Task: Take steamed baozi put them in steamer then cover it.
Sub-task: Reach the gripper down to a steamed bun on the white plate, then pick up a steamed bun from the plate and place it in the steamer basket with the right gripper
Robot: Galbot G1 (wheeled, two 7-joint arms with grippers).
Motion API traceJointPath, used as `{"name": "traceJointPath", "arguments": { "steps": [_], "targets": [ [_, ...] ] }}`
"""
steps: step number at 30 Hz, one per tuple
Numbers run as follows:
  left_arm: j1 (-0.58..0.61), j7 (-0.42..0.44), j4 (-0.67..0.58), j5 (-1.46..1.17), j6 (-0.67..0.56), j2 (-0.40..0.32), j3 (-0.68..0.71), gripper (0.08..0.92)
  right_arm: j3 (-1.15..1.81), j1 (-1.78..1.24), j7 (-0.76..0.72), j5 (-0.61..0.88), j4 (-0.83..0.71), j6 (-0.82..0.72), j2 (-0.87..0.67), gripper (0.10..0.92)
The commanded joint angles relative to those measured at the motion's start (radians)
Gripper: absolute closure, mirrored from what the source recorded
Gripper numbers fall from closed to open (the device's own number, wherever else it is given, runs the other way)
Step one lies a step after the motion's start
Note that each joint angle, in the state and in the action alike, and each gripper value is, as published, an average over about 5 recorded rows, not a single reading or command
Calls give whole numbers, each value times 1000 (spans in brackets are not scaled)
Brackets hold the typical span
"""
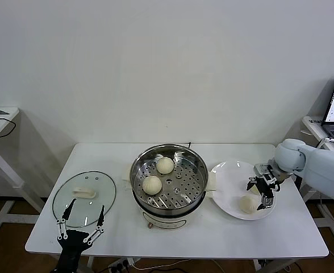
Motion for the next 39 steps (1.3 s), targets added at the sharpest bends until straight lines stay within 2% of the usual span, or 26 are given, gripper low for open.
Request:
{"name": "traceJointPath", "arguments": {
  "steps": [1,9,17,24,33,39],
  "targets": [
    [5,1,-8,1,-4,0,-6,177,45,-77,5,-27,-49,-1,22,203],
    [3,0,-4,0,-8,0,-12,177,51,-88,9,-35,-82,3,49,211],
    [2,1,1,-2,-13,1,-16,177,68,-103,21,-42,-92,13,63,311],
    [-1,4,-2,-19,-10,1,-14,177,61,-75,9,-72,-63,25,56,362],
    [-3,7,-5,-23,-15,5,-10,177,112,128,-102,-35,53,117,50,375],
    [1,12,-16,-57,-19,14,-11,177,-2,439,-116,59,145,235,129,367]
  ]
}}
